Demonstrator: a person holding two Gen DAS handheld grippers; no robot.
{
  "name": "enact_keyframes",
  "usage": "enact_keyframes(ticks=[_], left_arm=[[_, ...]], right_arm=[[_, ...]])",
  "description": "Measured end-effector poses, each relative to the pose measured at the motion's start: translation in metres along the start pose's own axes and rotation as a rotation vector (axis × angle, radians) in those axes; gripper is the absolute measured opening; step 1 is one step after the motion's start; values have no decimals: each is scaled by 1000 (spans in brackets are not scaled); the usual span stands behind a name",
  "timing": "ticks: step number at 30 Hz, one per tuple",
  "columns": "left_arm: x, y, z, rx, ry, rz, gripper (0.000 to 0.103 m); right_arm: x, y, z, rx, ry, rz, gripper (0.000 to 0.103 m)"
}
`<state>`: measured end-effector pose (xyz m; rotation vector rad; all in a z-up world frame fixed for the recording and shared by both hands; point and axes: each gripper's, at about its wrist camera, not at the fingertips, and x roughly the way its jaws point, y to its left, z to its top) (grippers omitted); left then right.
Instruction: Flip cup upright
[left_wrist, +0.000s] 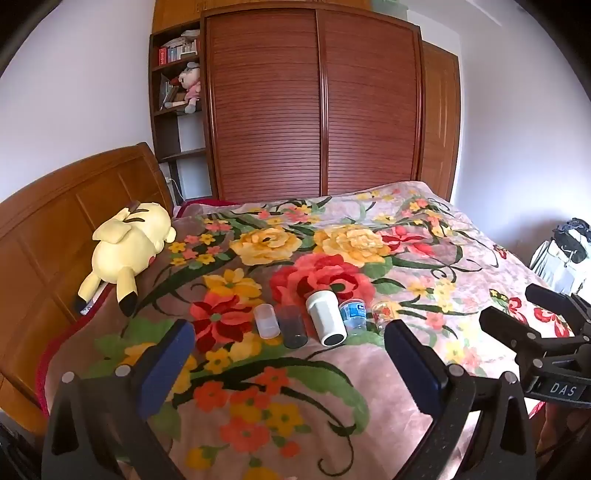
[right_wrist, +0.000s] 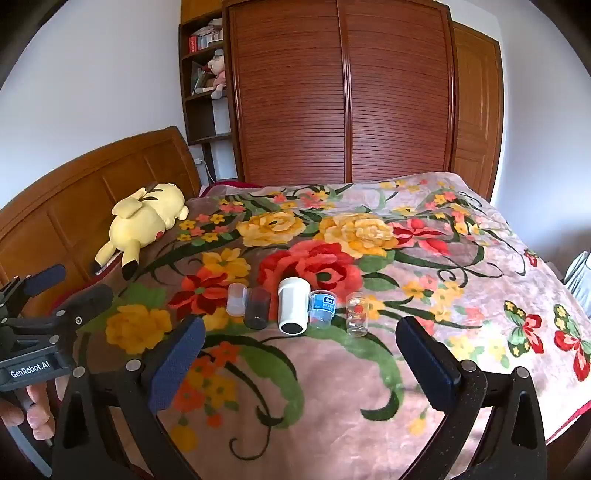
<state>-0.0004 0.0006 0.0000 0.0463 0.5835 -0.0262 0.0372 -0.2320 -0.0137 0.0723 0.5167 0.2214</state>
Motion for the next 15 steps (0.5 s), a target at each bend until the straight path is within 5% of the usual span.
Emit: enact_keyframes(ticks=[15], left_arm=[[0, 1, 0, -6, 0, -3, 103]], right_arm=[[0, 3, 1, -14, 9, -11, 103]])
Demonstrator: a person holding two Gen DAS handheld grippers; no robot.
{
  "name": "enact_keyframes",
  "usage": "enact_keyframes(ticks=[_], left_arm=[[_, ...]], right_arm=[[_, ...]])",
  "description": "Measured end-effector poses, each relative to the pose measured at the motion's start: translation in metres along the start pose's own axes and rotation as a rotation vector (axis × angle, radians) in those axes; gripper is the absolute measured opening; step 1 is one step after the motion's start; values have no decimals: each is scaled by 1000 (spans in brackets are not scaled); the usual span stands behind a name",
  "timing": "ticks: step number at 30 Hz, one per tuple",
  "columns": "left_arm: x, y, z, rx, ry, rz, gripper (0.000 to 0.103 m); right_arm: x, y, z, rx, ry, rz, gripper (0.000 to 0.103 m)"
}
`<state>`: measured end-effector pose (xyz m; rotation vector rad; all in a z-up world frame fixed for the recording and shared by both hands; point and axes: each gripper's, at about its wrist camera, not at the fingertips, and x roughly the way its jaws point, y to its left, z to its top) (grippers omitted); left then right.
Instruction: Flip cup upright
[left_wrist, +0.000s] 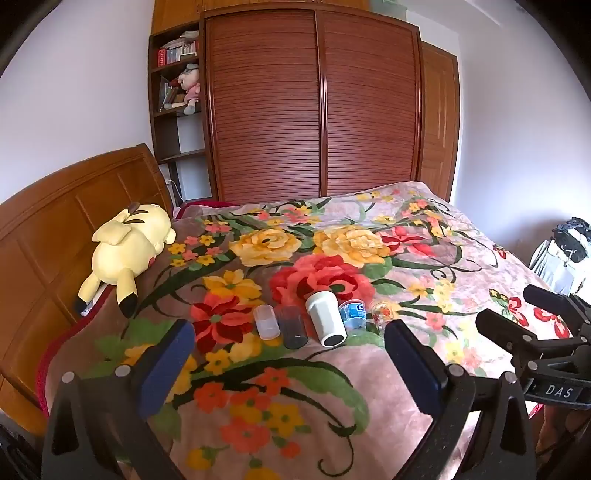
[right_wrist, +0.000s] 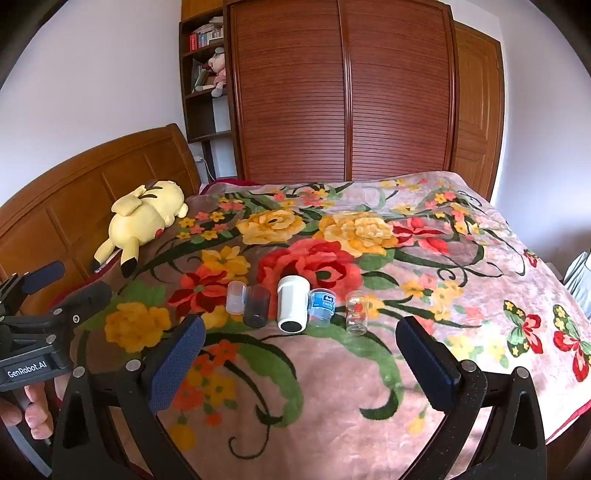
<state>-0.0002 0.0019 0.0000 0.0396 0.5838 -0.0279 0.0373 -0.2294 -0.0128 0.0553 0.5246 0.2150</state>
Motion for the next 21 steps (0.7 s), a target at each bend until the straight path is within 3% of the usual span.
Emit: enact_keyframes(ticks=[21], left_arm=[[0, -1, 0, 2, -1, 2, 103]], right_arm=[[1, -3, -1, 0, 5, 1, 103]])
